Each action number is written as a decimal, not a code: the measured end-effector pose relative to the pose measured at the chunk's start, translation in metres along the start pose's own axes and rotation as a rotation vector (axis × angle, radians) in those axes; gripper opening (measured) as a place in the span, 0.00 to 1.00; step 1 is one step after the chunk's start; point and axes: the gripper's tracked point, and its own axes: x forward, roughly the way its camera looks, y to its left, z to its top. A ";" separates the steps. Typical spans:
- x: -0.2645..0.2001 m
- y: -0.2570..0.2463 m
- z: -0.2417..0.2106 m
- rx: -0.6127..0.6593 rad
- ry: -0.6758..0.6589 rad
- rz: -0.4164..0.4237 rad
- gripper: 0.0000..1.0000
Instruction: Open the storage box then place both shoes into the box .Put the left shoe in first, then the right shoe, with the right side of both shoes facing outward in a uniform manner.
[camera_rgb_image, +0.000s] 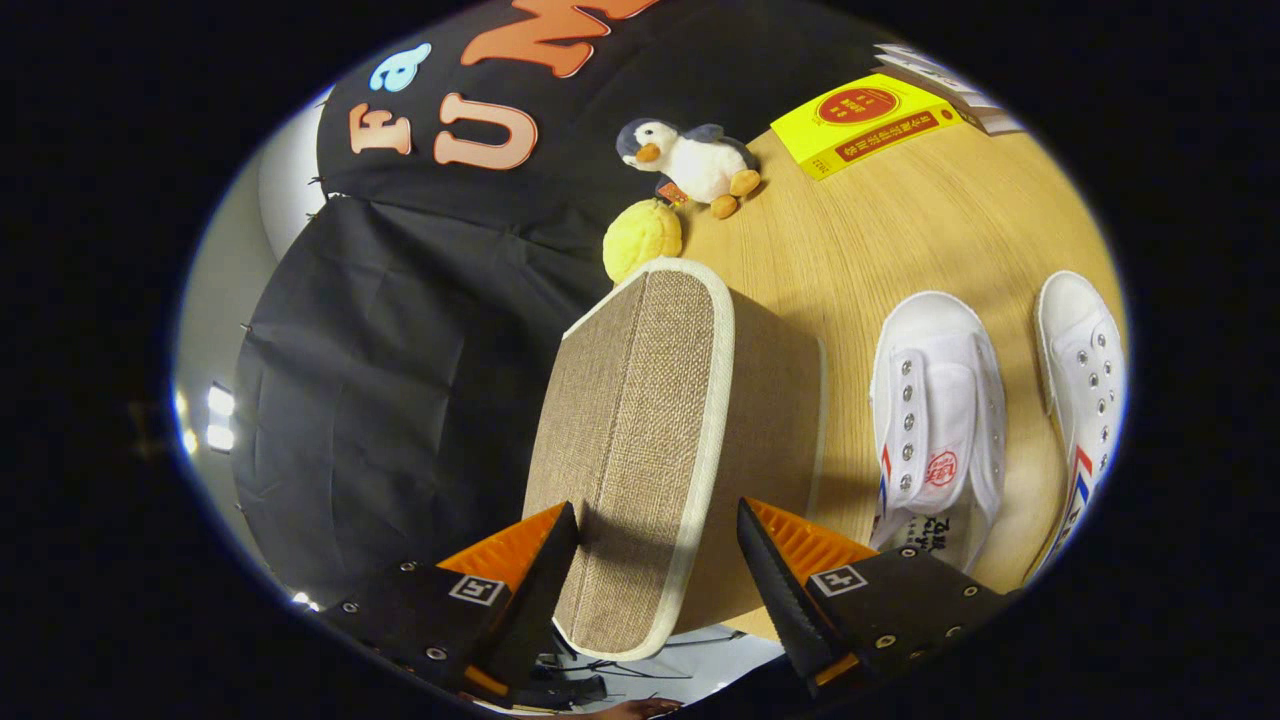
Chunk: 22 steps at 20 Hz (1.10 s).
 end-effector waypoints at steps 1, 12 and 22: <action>0.000 0.006 0.004 0.003 -0.009 0.016 0.90; -0.035 0.051 0.041 0.136 -0.134 0.101 0.05; -0.042 0.136 0.055 0.025 -0.137 0.205 0.02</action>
